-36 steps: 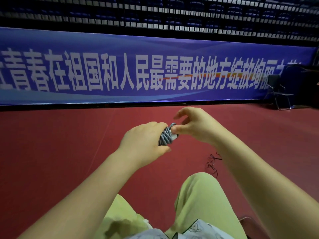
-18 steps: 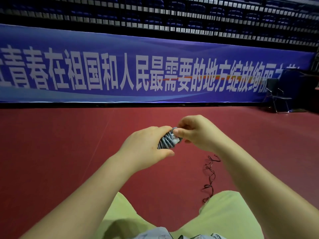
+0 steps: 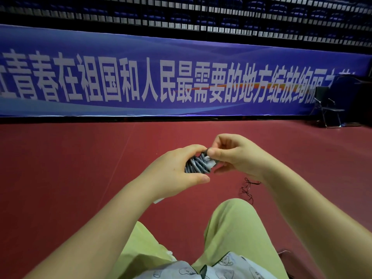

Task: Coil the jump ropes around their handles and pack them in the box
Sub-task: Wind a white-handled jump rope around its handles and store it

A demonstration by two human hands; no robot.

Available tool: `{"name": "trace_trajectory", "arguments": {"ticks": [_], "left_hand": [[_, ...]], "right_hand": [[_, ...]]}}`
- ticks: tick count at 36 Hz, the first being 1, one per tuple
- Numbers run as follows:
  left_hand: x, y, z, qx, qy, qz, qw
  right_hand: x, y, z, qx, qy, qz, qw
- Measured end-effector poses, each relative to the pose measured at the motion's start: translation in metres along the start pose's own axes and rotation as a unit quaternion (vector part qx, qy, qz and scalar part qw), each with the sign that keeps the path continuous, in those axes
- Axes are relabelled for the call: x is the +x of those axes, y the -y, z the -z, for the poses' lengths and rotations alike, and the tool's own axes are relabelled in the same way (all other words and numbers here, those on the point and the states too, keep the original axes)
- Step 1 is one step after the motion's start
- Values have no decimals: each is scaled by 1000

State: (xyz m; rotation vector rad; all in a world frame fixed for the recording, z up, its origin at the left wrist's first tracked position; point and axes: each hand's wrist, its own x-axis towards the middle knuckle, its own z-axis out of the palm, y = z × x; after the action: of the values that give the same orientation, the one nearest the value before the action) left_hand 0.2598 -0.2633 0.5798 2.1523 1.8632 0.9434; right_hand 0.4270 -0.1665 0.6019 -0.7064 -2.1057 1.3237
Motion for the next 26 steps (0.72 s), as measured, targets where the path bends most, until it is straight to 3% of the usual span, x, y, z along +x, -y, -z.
{"name": "trace_trajectory", "arguments": {"ticks": [5, 16, 21, 26], "left_hand": [[-2, -1, 0, 38, 8, -2, 999], [-4, -6, 10, 123, -35, -28, 991], [-6, -10, 11, 127, -34, -29, 991], [-6, -14, 14, 82, -43, -18, 996]], "right_hand": [[-3, -7, -1, -23, 6, -8, 1000], [-8, -2, -15, -128, -112, 100, 980], [-10, -5, -20, -18, -111, 92, 989], [-9, -9, -29, 50, -173, 115, 977]]}}
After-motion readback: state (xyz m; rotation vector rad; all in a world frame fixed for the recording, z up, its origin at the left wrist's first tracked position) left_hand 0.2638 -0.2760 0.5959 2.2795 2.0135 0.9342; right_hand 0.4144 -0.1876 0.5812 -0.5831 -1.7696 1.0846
